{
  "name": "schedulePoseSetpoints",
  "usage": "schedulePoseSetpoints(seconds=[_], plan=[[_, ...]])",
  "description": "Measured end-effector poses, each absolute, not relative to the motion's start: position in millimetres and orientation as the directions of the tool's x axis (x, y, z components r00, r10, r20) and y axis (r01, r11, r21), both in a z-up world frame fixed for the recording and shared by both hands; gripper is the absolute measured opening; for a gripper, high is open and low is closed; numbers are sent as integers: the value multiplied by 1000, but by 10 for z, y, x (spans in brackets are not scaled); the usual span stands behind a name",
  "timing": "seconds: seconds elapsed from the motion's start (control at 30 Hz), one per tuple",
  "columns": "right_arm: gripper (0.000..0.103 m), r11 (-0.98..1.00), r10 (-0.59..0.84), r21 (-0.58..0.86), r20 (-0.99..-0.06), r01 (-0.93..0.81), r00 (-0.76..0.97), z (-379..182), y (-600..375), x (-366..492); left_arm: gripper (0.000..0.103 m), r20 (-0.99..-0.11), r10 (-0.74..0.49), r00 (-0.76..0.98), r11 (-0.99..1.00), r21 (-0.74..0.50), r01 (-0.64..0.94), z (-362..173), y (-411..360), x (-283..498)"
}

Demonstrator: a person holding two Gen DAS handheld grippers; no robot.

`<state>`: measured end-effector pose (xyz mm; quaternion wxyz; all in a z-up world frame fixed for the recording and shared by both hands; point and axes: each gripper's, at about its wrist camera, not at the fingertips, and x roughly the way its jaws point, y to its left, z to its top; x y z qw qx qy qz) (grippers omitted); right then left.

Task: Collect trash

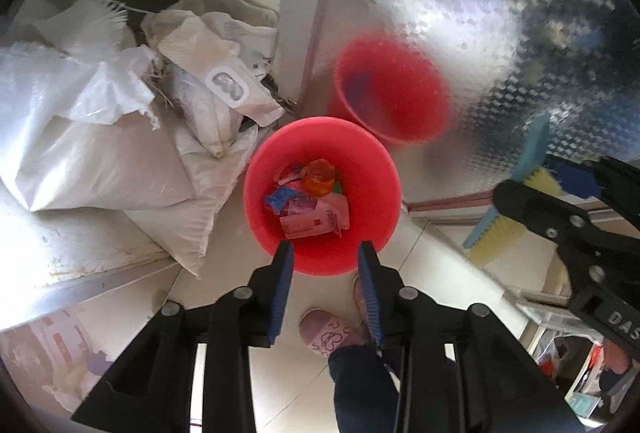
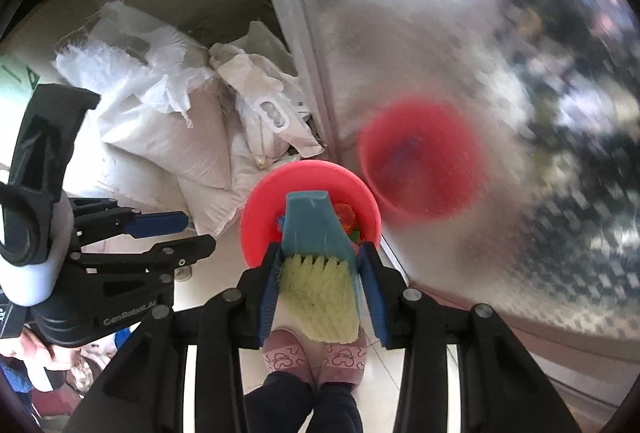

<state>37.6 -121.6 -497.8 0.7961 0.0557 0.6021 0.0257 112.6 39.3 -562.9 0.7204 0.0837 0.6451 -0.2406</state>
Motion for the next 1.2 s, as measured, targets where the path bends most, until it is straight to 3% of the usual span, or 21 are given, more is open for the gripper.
schedulePoseSetpoints(seconds=[0.2, 0.27, 0.43, 0.57, 0.8, 0.83, 0.9, 1.2], plan=[[36, 992, 126, 121, -957, -37, 260, -5041, -1090, 521, 32, -968, -243, 58, 908, -206, 364, -5650, 568, 1139], [36, 991, 130, 118, -958, -62, 257, -5051, -1057, 561, 46, -966, -246, 77, 919, -208, 334, -5623, 625, 1155], [36, 986, 148, 122, -958, -117, 246, -5083, -993, 633, 58, -970, -219, 108, 937, -178, 301, -5642, 688, 1185], [36, 983, 138, 106, -963, -147, 230, -5155, -958, 693, 74, -975, -189, 119, 951, -151, 271, -5678, 720, 1224], [37, 979, 131, 90, -965, -184, 226, -5248, -961, 737, 83, -975, -162, 150, 952, -115, 283, -5712, 703, 1237], [39, 979, 122, 79, -965, -188, 232, -5258, -962, 743, 83, -976, -155, 152, 953, -107, 284, -5739, 696, 1240], [58, 980, 105, 57, -962, -190, 251, -5279, -971, 740, 83, -979, -145, 146, 954, -99, 281, -5767, 703, 1242], [68, 992, 45, 11, -962, -125, 270, -5033, -975, 564, 88, -964, -162, 212, 938, -84, 337, -5413, 749, 1065]])
